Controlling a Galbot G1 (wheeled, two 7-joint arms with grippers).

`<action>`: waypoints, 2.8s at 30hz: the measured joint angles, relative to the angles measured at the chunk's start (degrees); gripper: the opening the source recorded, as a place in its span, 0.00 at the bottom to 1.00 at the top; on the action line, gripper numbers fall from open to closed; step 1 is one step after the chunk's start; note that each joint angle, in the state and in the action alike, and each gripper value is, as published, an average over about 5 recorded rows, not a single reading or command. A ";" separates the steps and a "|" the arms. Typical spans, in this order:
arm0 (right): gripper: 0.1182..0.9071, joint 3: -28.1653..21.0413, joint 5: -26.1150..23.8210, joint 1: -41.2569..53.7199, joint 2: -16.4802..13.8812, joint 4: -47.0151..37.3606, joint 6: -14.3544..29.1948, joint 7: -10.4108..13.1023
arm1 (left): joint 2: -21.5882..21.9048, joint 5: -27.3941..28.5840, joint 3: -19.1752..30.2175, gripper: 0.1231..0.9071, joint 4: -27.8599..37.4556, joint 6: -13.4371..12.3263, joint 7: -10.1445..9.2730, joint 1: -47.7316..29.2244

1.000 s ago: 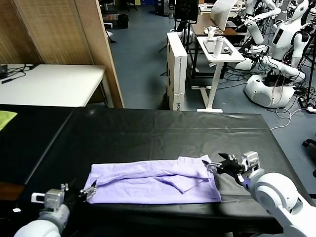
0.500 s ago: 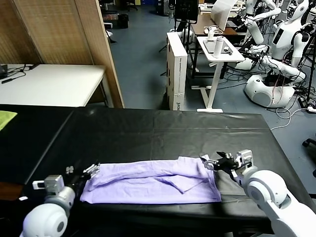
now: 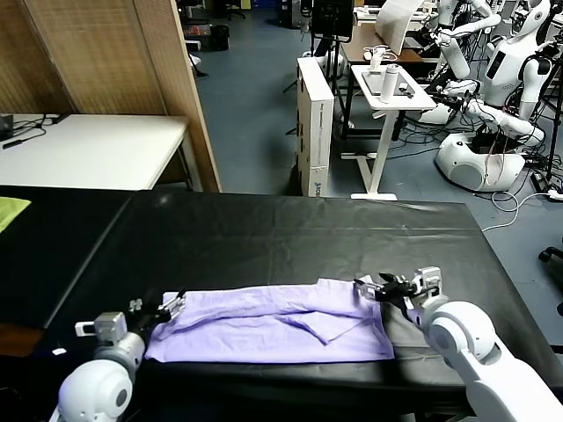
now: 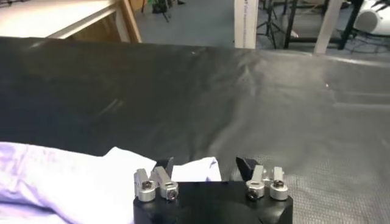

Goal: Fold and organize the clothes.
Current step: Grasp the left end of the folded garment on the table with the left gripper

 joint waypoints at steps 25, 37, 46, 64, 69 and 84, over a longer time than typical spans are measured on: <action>0.03 -0.02 -1.79 -0.88 1.88 -1.57 0.06 -0.27 | -0.47 0.15 0.78 0.07 2.07 -0.89 0.03 0.01; 0.03 2.11 -2.22 -2.91 3.77 -1.06 2.51 1.09 | 0.41 -0.49 1.38 0.03 4.96 -1.89 -0.02 -3.93; 0.23 2.90 -2.05 -3.32 4.01 -0.23 7.40 -1.31 | 1.17 -1.00 3.59 0.04 7.86 -2.18 -0.11 -8.39; 1.00 7.68 0.81 -8.62 -3.57 7.33 11.21 -3.30 | 7.33 -16.77 -2.30 0.99 4.18 3.44 0.41 -5.31; 1.00 10.67 1.24 -11.44 -4.81 8.80 11.26 -3.55 | 12.32 -27.66 -6.85 1.00 4.93 9.80 4.45 -3.07; 1.00 14.30 0.87 -14.50 -4.48 8.99 11.35 -3.77 | 19.13 -38.84 -9.64 1.00 10.14 11.87 13.28 -2.63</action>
